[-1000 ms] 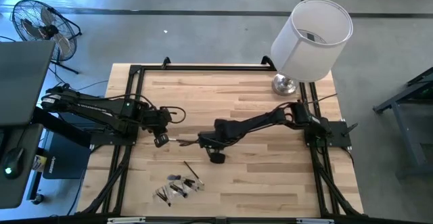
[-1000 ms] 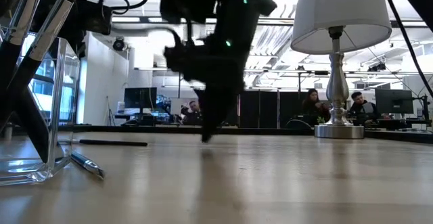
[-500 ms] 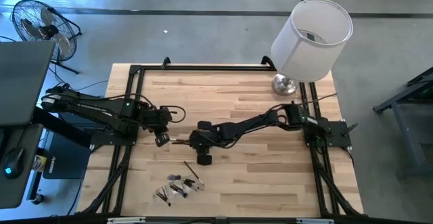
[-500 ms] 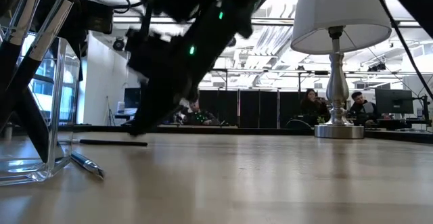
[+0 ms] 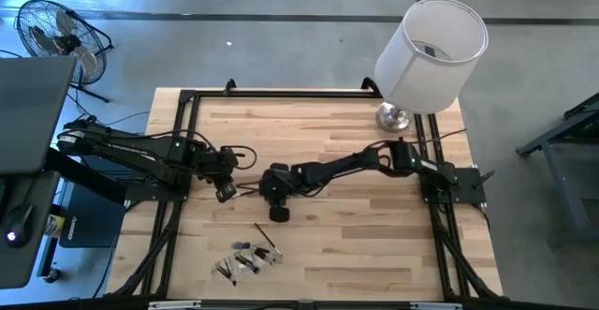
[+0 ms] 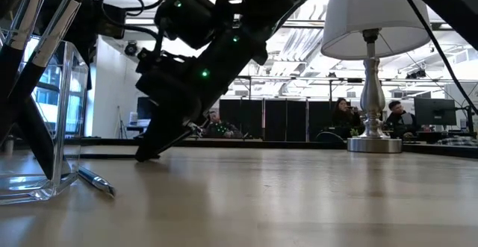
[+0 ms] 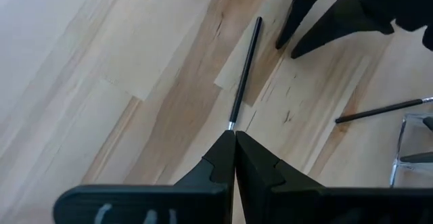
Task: Pick & Place Makeup Supplies
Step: Put the silver makeup brush into the transparent organizer
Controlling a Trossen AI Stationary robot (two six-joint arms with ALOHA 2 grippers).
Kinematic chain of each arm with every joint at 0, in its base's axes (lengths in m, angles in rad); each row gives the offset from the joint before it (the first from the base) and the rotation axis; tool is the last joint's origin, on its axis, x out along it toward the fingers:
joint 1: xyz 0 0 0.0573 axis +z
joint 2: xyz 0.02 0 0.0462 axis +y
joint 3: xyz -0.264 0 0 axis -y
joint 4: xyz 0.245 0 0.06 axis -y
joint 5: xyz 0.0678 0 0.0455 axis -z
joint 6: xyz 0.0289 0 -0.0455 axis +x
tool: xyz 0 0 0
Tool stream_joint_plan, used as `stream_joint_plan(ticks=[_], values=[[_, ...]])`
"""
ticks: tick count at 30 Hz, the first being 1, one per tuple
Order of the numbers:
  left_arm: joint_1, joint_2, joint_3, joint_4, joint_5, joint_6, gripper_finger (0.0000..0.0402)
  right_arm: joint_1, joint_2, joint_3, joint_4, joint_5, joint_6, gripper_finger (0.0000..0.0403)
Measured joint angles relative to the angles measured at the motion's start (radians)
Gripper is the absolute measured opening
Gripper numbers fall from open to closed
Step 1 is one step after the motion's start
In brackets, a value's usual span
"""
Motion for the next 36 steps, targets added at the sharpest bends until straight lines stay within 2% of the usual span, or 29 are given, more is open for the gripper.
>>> stream_joint_plan(ticks=[5, 10, 19, 25, 27, 29, 33, 36], values=[[0.000, 0.000, 0.000, 0.001, -0.025, -0.001, 0.0010, 0.002, -0.065, -0.011, -0.037, -0.021, -0.099, 0.0065], [0.000, 0.000, 0.000, 0.007, -0.053, -0.002, 0.0010, -0.009, -0.109, -0.004, 0.029, -0.008, -0.210, 0.0084], [0.000, 0.000, -0.001, 0.025, -0.071, -0.038, 0.0010, -0.063, -0.046, -0.005, 0.120, -0.074, -0.308, 0.0140], [0.000, 0.000, -0.001, 0.025, -0.068, -0.100, 0.0010, -0.088, 0.010, -0.002, 0.146, -0.086, -0.343, 0.0150], [0.000, 0.000, -0.001, 0.026, -0.068, -0.115, 0.0010, -0.094, 0.026, 0.002, 0.092, -0.098, -0.378, 0.0140], [0.000, 0.000, -0.001, 0.026, -0.071, -0.128, 0.0010, -0.098, 0.035, 0.007, 0.033, -0.099, -0.393, 0.0114], [0.000, 0.000, -0.001, 0.028, -0.074, -0.130, 0.0010, -0.107, 0.037, 0.009, -0.077, -0.094, -0.399, 0.0020], [0.000, 0.000, -0.001, 0.050, -0.074, -0.130, 0.0010, -0.117, 0.034, 0.009, -0.105, -0.102, -0.397, 0.0015]])
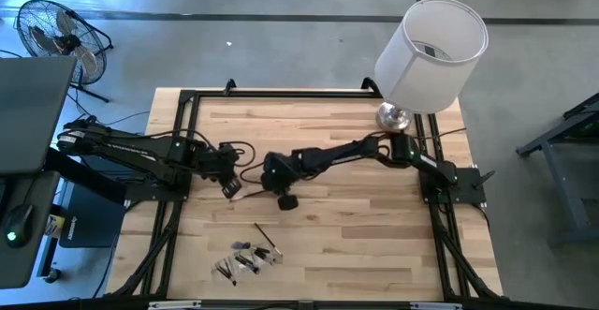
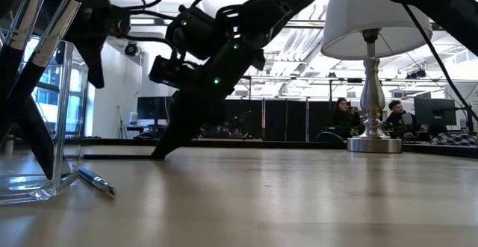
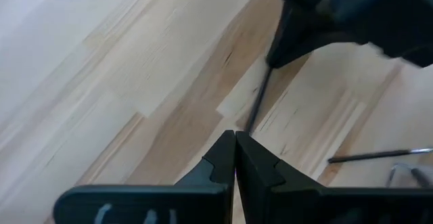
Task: Pick & Place Makeup Supplies
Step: Put the silver makeup brush into the transparent organizer
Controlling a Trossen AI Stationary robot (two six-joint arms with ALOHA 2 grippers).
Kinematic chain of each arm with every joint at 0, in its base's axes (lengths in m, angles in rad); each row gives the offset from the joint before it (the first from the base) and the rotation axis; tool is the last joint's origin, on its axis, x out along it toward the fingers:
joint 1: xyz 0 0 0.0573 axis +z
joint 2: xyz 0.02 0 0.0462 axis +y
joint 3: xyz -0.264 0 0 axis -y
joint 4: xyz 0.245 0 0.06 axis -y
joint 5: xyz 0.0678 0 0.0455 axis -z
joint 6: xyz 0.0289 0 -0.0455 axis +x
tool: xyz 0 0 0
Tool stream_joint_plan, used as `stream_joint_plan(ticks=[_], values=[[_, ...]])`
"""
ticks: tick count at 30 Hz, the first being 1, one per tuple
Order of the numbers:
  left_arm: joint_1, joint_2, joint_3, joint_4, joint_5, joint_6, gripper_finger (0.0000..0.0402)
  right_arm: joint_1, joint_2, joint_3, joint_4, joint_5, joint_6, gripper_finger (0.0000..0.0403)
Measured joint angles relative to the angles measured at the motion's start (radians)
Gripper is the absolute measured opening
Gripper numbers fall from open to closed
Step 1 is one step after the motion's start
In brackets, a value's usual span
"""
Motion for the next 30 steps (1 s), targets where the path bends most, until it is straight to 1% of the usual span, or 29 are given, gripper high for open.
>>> stream_joint_plan(ticks=[2, 5, 9, 13, 15, 18, 21, 23, 26, 30], values=[[0.000, 0.000, 0.000, 0.032, 0.000, 0.000, 0.0010, -0.007, -0.005, 0.000, -0.034, 0.000, 0.028, 0.0008], [0.000, 0.000, 0.000, 0.077, -0.001, 0.002, 0.0010, -0.016, -0.015, 0.000, -0.096, 0.004, 0.083, 0.0006], [0.000, 0.002, 0.000, 0.114, -0.034, 0.003, 0.0010, -0.022, -0.032, 0.000, -0.168, 0.013, 0.121, 0.0004], [0.000, 0.040, 0.000, 0.132, -0.037, 0.003, 0.0017, -0.024, -0.066, -0.002, -0.294, 0.025, 0.153, 0.0002], [0.000, 0.070, 0.000, 0.135, -0.034, 0.005, 0.0033, -0.024, -0.081, -0.006, -0.326, 0.039, 0.158, 0.0001], [0.000, 0.126, 0.000, 0.136, -0.034, 0.012, 0.0075, -0.024, -0.100, -0.010, -0.374, 0.046, 0.157, 0.0001], [0.000, 0.187, 0.000, 0.155, -0.034, 0.063, 0.0119, -0.024, -0.102, -0.010, -0.395, 0.049, 0.173, 0.0000], [0.000, 0.226, 0.000, 0.160, -0.032, 0.089, 0.0141, -0.024, -0.103, -0.010, -0.404, 0.048, 0.193, 0.0000], [0.000, 0.290, -0.001, 0.169, -0.026, 0.138, 0.0157, -0.024, -0.103, -0.011, -0.410, 0.044, 0.208, 0.0000], [0.000, 0.380, 0.001, 0.211, -0.032, 0.257, 0.0160, -0.022, -0.105, -0.011, -0.410, 0.030, 0.269, 0.0000]])
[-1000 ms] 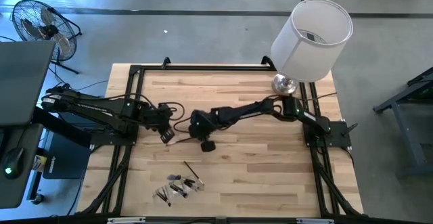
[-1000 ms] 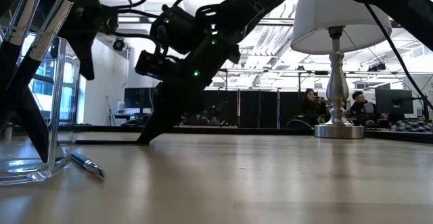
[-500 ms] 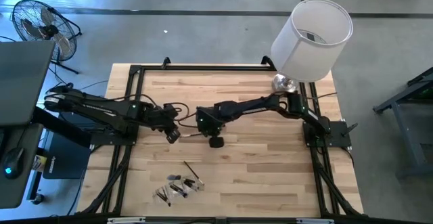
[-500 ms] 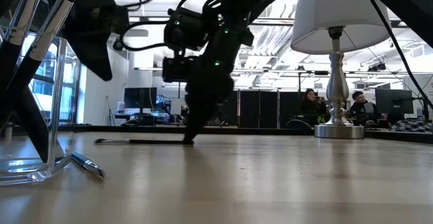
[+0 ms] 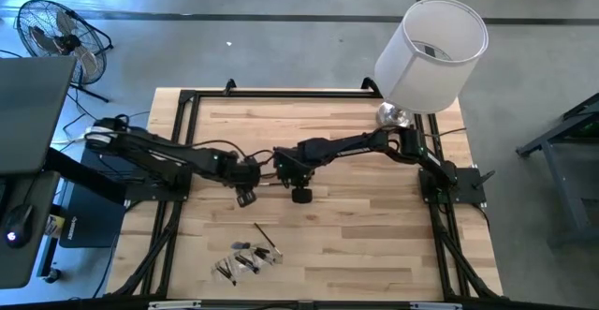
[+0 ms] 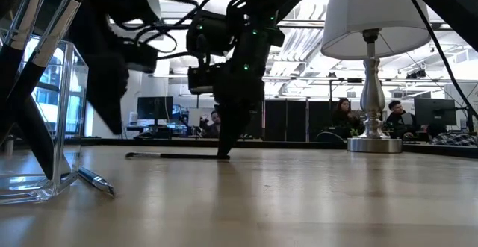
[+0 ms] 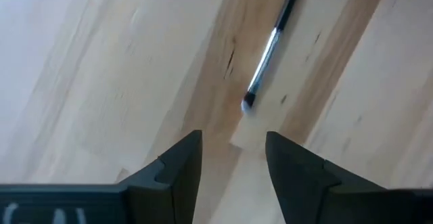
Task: Pick & Place Makeup Supplies
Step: Put the silver makeup brush into the transparent organizer
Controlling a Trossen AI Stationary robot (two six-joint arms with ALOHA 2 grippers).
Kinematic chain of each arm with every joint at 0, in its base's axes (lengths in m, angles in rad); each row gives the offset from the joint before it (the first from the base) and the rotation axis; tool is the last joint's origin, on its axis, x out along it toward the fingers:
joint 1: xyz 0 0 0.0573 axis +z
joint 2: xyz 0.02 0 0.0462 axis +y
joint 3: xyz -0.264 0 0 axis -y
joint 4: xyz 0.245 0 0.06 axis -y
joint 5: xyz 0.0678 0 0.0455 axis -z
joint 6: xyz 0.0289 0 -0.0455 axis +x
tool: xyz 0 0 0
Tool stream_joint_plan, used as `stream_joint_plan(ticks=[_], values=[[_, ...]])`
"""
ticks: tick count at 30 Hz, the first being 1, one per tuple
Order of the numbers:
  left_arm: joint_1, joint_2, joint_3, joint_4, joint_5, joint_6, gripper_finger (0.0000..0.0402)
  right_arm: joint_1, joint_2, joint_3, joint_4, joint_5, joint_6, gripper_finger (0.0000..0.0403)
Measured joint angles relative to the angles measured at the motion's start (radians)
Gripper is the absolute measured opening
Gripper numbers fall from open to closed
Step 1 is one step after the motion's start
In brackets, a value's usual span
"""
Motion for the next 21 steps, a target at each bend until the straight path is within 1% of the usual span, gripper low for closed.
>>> stream_joint_plan(ticks=[3, 8, 12, 17, 21], values=[[0.000, 0.054, 0.001, 0.044, -0.011, 0.088, 0.0160, 0.000, 0.000, -0.001, 0.002, -0.018, 0.035, 0.0000], [0.000, 0.111, 0.001, 0.108, -0.039, 0.246, 0.0160, 0.004, 0.000, -0.002, 0.010, -0.038, 0.060, 0.0000], [0.000, 0.151, 0.002, 0.131, -0.078, 0.280, 0.0160, 0.014, 0.000, -0.002, 0.017, -0.038, 0.066, 0.0000], [0.000, 0.197, -0.008, 0.190, -0.074, 0.350, 0.0160, 0.025, -0.001, -0.002, 0.006, -0.043, 0.072, 0.0000], [0.000, 0.195, -0.047, 0.244, -0.073, 0.354, 0.0160, 0.025, -0.001, -0.002, 0.006, -0.050, 0.088, 0.0000]])
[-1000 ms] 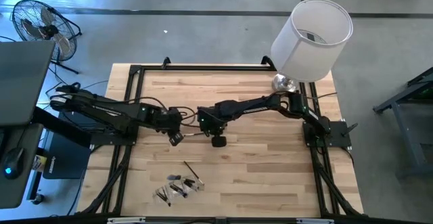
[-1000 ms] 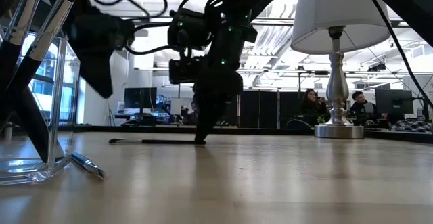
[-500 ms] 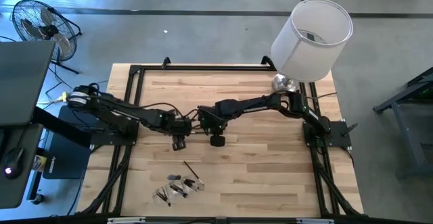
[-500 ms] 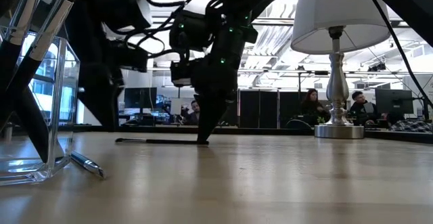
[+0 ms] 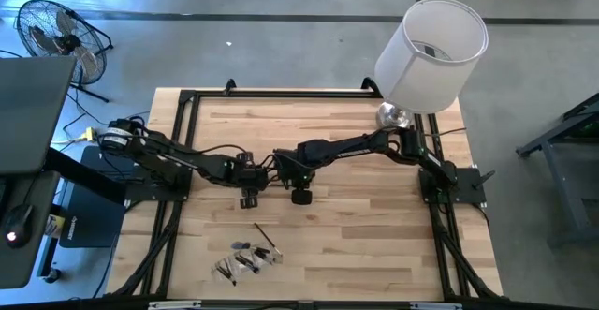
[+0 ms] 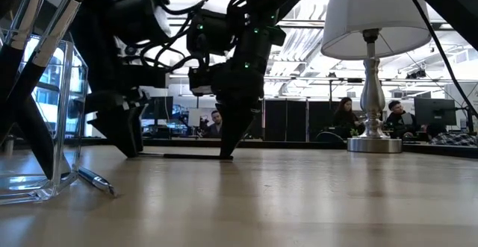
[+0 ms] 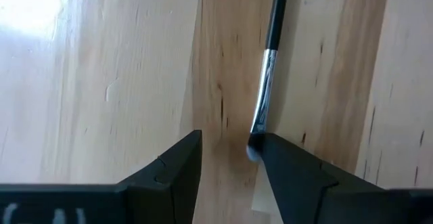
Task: Pick & Place Makeup Supplies
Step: Put the silver makeup brush into the transparent organizer
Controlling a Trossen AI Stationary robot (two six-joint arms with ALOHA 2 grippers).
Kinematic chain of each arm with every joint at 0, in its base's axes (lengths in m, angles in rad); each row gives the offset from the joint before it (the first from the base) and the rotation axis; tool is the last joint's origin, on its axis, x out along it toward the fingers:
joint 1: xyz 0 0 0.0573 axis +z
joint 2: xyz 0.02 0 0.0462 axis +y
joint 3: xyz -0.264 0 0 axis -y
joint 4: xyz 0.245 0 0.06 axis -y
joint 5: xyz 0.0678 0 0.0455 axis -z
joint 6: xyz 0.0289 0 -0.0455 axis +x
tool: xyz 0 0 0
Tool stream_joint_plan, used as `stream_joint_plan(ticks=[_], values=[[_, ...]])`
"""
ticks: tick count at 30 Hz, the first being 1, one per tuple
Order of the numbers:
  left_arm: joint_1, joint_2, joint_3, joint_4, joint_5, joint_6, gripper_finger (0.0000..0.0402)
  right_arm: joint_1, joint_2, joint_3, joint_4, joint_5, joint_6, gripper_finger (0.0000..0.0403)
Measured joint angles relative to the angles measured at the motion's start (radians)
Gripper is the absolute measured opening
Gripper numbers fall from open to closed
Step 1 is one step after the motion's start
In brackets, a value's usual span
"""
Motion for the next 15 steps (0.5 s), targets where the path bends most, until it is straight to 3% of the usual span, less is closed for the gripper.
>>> stream_joint_plan(ticks=[5, 11, 15], values=[[0.000, 0.000, -0.037, 0.052, 0.000, 0.003, 0.0127, 0.003, -0.012, -0.001, 0.008, -0.001, -0.002, 0.0000], [0.000, 0.002, -0.041, 0.051, 0.052, 0.002, 0.0014, 0.003, -0.047, -0.004, 0.010, 0.019, 0.000, 0.0004], [0.000, 0.002, -0.041, 0.053, 0.051, 0.003, 0.0012, 0.005, -0.090, -0.009, -0.004, 0.078, 0.003, 0.0024]])
